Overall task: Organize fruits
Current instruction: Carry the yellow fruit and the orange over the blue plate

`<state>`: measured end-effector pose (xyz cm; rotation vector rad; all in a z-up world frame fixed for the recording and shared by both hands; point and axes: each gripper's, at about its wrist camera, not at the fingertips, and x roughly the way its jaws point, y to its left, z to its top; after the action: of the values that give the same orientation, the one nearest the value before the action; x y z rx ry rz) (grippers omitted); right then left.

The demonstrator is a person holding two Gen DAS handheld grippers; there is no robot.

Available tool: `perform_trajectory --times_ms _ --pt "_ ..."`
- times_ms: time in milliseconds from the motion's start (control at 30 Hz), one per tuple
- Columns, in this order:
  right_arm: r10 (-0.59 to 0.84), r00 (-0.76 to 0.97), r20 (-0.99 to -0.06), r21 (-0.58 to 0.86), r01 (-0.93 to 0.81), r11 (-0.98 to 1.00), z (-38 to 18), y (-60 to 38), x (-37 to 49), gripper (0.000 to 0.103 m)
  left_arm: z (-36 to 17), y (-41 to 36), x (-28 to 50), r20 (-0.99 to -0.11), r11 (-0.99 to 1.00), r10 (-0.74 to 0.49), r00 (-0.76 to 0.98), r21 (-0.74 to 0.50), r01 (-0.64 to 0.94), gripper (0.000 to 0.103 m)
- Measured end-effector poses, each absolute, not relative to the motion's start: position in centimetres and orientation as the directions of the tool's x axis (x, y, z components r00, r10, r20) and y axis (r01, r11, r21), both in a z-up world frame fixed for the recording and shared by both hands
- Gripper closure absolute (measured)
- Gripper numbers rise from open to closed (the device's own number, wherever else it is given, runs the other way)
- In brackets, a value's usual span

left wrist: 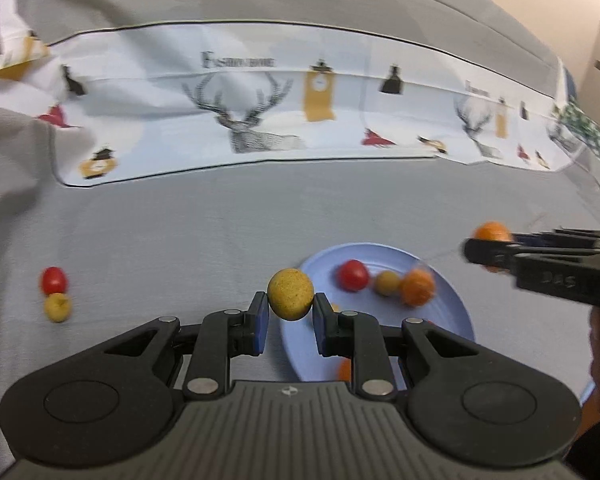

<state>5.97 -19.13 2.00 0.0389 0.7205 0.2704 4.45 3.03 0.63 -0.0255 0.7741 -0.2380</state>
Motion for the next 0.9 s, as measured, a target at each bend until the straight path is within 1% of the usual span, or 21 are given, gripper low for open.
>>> perform_trajectory --times_ms 167,300,367,467,700,900 --pt "0.239 0.677 -0.696 0.086 -0.252 0.964 1.1 -17.8 6.1 0.068 -0.3 1.3 4.6 -0.71 0.966 -0.235 0.664 -0.093 0.243 0.077" --pt "0.254 0.661 -0.707 0.103 -0.259 0.96 1.0 -17.8 6.1 0.068 -1.0 0.7 5.2 -0.725 0.964 -0.236 0.647 -0.089 0.252 0.077" --pt "0.275 0.626 -0.73 0.122 -0.276 0.953 0.5 -17.7 6.2 0.068 -1.3 0.2 5.5 -0.73 0.963 -0.233 0.642 -0.083 0.255 0.077" --pt "0.255 0.608 -0.752 0.082 -0.297 0.951 0.0 -17.1 6.0 0.068 -1.4 -0.5 5.7 -0.731 0.962 -0.234 0.641 -0.078 0.263 0.077" --pt "0.258 0.589 -0.766 0.091 -0.298 0.95 -0.4 -17.6 5.9 0.068 -1.4 -1.6 5.9 -0.723 0.961 -0.239 0.648 -0.082 0.264 0.077" --pt "0.26 0.567 -0.781 0.095 -0.304 0.948 -0.7 -17.9 5.8 0.068 -1.6 -2.5 6.0 -0.725 0.959 -0.225 0.651 -0.048 0.279 0.077"
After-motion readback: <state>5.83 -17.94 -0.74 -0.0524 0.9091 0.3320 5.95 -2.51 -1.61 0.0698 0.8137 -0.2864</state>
